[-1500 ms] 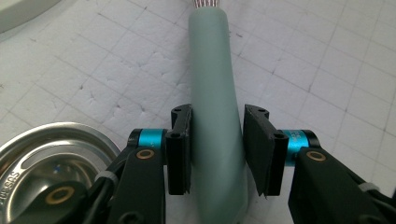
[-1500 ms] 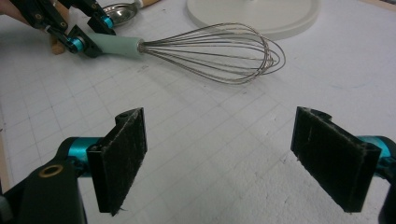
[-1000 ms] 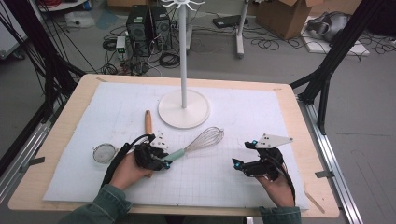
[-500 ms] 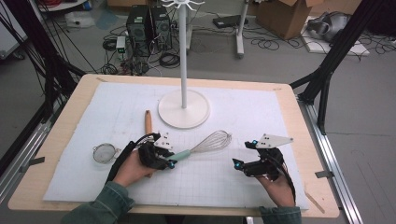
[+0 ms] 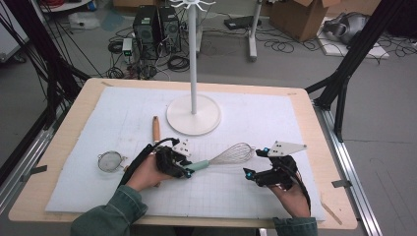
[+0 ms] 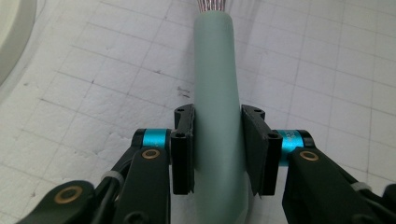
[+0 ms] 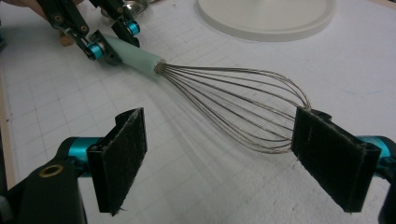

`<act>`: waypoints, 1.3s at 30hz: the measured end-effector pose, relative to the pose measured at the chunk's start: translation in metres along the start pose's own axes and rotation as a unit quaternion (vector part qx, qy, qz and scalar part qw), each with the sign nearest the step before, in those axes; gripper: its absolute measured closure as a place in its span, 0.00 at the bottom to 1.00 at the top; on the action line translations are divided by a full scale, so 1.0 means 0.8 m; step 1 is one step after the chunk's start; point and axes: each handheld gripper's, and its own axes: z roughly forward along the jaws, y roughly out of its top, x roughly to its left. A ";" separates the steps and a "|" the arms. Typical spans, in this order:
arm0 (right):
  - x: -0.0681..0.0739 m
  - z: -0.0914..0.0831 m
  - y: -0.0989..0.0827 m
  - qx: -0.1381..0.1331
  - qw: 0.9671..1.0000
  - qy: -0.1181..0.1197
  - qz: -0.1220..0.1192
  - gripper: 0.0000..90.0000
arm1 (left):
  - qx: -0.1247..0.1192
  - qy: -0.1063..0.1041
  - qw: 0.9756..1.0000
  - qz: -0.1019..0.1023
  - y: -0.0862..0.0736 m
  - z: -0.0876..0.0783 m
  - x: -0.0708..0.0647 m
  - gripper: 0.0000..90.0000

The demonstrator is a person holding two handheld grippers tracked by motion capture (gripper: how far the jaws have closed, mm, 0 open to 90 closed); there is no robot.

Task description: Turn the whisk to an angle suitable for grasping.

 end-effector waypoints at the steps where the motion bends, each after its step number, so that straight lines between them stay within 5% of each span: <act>1: 0.000 0.001 0.001 0.001 1.000 0.000 -0.003 0.19 | 0.002 -0.001 1.000 0.001 0.000 0.001 0.000 0.74; 10: 0.002 0.012 0.018 0.019 0.999 0.033 -0.031 0.19 | 0.002 -0.002 1.000 -0.002 0.000 0.000 -0.001 0.72; 27: -0.008 0.028 0.067 0.034 0.996 0.065 -0.060 0.19 | -0.057 0.020 0.998 -0.026 -0.024 -0.043 -0.004 0.57; 39: -0.012 0.044 0.097 0.053 0.992 0.091 -0.075 0.19 | -0.113 0.054 0.990 -0.069 -0.068 -0.086 -0.005 0.42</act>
